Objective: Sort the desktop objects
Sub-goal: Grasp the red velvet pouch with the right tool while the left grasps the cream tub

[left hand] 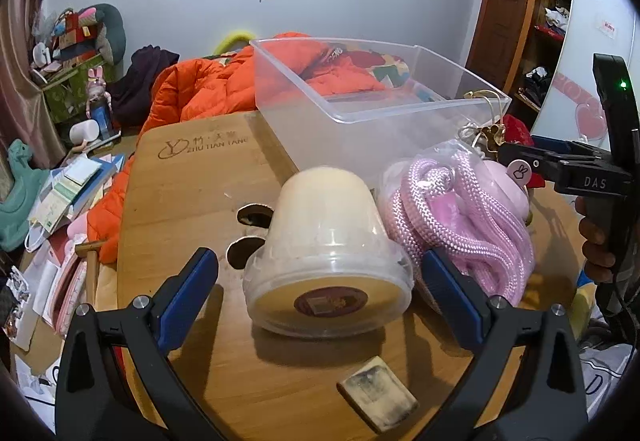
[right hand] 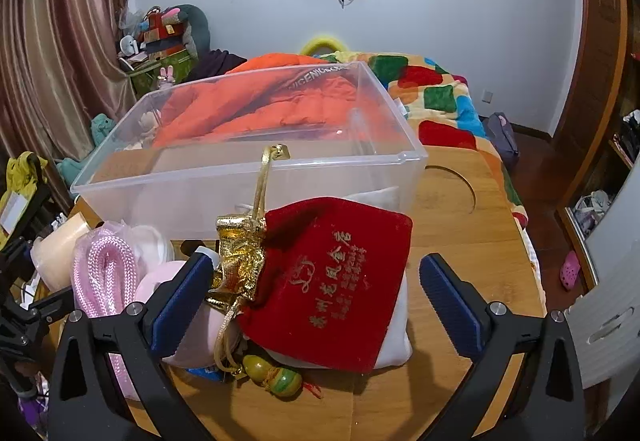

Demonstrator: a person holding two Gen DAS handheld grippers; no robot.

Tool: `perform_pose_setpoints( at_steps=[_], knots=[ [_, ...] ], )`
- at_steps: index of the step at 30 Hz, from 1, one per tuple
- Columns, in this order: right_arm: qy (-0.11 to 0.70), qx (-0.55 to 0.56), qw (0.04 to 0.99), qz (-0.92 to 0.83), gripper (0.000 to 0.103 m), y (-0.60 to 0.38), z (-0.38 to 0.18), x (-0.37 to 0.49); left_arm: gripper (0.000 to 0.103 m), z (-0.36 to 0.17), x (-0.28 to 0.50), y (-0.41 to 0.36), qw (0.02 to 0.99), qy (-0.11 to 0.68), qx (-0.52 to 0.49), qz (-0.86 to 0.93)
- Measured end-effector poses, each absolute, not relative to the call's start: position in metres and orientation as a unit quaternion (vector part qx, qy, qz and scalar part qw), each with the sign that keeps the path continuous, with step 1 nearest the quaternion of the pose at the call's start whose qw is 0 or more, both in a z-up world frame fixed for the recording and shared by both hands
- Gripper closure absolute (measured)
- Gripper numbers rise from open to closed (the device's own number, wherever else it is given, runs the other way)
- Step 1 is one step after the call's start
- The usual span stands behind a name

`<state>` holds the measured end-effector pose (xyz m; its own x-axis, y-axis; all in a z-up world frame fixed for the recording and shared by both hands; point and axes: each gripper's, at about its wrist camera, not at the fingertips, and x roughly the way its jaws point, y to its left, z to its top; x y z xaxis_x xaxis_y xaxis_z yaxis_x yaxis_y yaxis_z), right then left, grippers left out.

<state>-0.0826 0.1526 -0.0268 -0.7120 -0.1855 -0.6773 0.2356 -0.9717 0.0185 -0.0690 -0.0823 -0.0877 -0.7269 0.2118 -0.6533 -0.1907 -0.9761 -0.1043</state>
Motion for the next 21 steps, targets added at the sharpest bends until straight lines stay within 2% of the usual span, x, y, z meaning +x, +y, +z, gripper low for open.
perform_pose_setpoints(
  at_steps=[3, 4, 6, 11, 20, 21],
  knots=[
    [0.025, 0.369, 0.123, -0.921, 0.005, 0.156, -0.028, -0.085, 0.002, -0.086, -0.072, -0.08, 0.111, -0.012, -0.351, 0.93],
    [0.02, 0.372, 0.127, -0.919, 0.011, 0.157, -0.028, -0.086, 0.003, -0.086, -0.073, -0.081, 0.113, -0.013, -0.351, 0.929],
    [0.009, 0.381, 0.135, -0.914, 0.018, 0.159, -0.03, -0.088, 0.009, -0.085, -0.074, -0.082, 0.12, -0.019, -0.354, 0.927],
    [0.001, 0.381, 0.144, -0.913, 0.027, 0.16, -0.03, -0.086, 0.024, -0.083, -0.07, -0.085, 0.114, -0.015, -0.356, 0.927],
    [0.015, 0.371, 0.153, -0.916, 0.047, 0.157, -0.026, -0.081, 0.024, -0.089, -0.071, -0.088, 0.095, -0.018, -0.364, 0.926],
    [0.02, 0.369, 0.148, -0.917, 0.052, 0.156, -0.027, -0.08, 0.026, -0.089, -0.074, -0.087, 0.095, -0.018, -0.366, 0.926]
  ],
)
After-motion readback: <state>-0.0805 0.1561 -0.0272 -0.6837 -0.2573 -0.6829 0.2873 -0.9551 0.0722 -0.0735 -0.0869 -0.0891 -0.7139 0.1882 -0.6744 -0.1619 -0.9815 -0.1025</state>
